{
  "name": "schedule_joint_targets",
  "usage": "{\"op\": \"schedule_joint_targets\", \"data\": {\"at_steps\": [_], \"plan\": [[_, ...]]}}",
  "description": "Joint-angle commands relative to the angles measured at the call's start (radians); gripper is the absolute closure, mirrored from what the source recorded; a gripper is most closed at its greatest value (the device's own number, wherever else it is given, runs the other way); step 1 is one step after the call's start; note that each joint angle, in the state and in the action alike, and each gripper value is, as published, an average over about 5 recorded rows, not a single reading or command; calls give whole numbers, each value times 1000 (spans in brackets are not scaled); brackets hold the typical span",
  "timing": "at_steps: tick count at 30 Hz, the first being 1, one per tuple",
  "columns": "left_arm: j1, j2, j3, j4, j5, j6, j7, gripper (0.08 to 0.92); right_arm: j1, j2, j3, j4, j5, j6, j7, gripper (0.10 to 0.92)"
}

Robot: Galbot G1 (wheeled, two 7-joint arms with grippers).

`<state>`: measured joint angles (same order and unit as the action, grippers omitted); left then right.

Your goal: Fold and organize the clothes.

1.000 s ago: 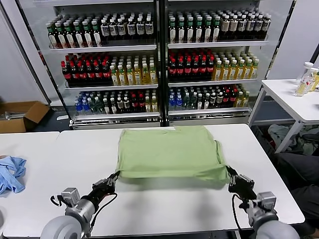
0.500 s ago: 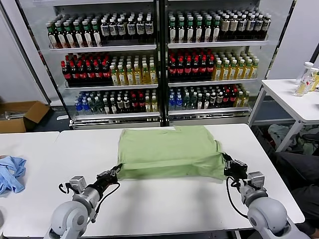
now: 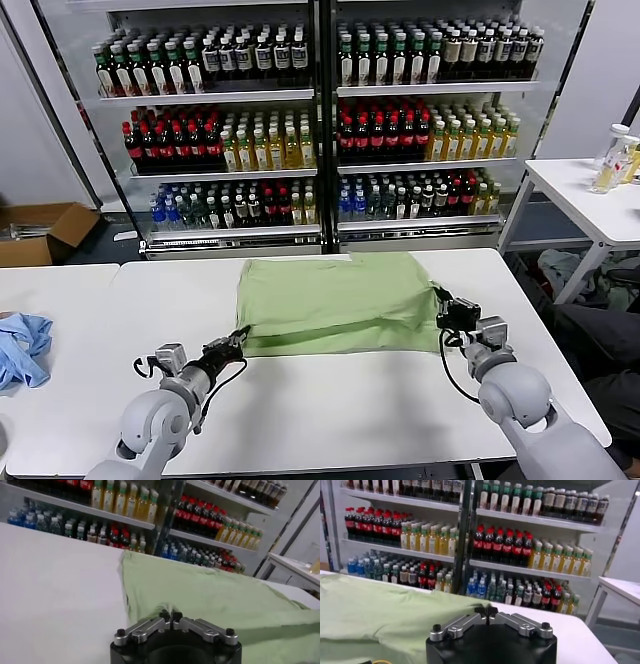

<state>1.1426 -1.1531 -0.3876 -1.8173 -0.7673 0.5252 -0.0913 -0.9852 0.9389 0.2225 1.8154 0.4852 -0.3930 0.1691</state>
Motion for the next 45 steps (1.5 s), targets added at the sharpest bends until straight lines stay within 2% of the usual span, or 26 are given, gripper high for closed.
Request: {"op": "schedule_joint_targets", "data": {"at_steps": [1,10,18,21,25,29,45], "plan": [[-3,-9,1,13,1,-2,-4,812,41,3,-35,-32,-29,-23,-12,759],[84,-26,-33,-58,20,-17,-21,552,-111,8,41,30,16,-53,0,499],[95,-31,-35,-39,56,-20,-42,318,-176,2,95,18,67,-87,36,269],[91,-33,-29,-28,72,-21,-48,237,-175,3,97,5,90,-112,43,217],[79,-37,-19,-7,91,-28,-53,183,-161,13,88,-25,129,-137,53,204],[68,-44,-12,6,96,-33,-56,229,-147,24,76,-41,166,-143,60,235],[73,-46,-8,17,95,-25,-54,675,-134,25,53,-45,188,-132,55,692]]}}
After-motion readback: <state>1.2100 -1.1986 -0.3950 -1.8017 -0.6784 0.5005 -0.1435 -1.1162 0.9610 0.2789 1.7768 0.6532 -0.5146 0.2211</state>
